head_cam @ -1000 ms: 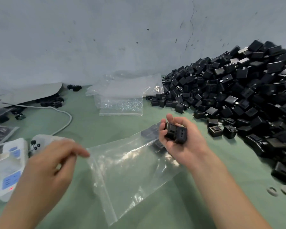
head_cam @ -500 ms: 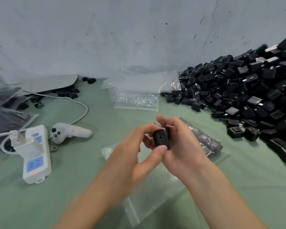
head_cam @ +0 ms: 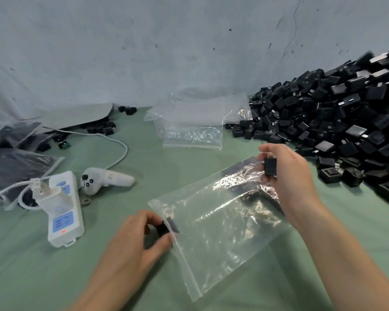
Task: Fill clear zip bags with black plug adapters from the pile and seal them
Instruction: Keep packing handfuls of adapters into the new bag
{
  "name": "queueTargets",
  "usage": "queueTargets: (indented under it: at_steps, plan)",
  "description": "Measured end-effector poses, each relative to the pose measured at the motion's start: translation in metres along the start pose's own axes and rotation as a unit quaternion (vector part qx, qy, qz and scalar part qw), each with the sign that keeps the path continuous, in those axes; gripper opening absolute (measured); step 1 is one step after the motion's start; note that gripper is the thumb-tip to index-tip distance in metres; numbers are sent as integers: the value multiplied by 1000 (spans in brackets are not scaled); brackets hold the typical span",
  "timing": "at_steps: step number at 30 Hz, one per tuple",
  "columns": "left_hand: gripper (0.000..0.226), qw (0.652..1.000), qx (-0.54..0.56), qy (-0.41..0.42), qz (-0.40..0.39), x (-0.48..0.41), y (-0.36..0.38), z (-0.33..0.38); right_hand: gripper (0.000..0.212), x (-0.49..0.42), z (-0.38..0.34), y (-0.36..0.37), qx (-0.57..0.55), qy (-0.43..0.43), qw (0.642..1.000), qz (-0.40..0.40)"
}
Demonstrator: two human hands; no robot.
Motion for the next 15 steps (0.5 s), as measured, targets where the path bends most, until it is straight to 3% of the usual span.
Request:
queueTargets:
  at_steps: [4,6,10,15]
  plan:
    - [35,998,35,49,-25,6,4,11,24,-4,4,-7,-6,4,1000,15]
    - [22,992,-4,116,-39,8,1,15,23,-6,5,-10,-8,5,1000,17]
    - [27,966,-86,229,-79,7,11,24,22,-11,4,-18,17,-3,1000,25]
    - [33,953,-117,247,-133,-8,28,33,24,-17,5,-32,48,-13,998,48]
Point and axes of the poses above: each hand's wrist, its own x-axis away from the middle knuckle, its own y-axis out of the palm, z = x × y, the point moved 5 cm from there along -x, towards the middle knuckle, and after that the axes turned 5 degrees about y, right-handed, at the moved point
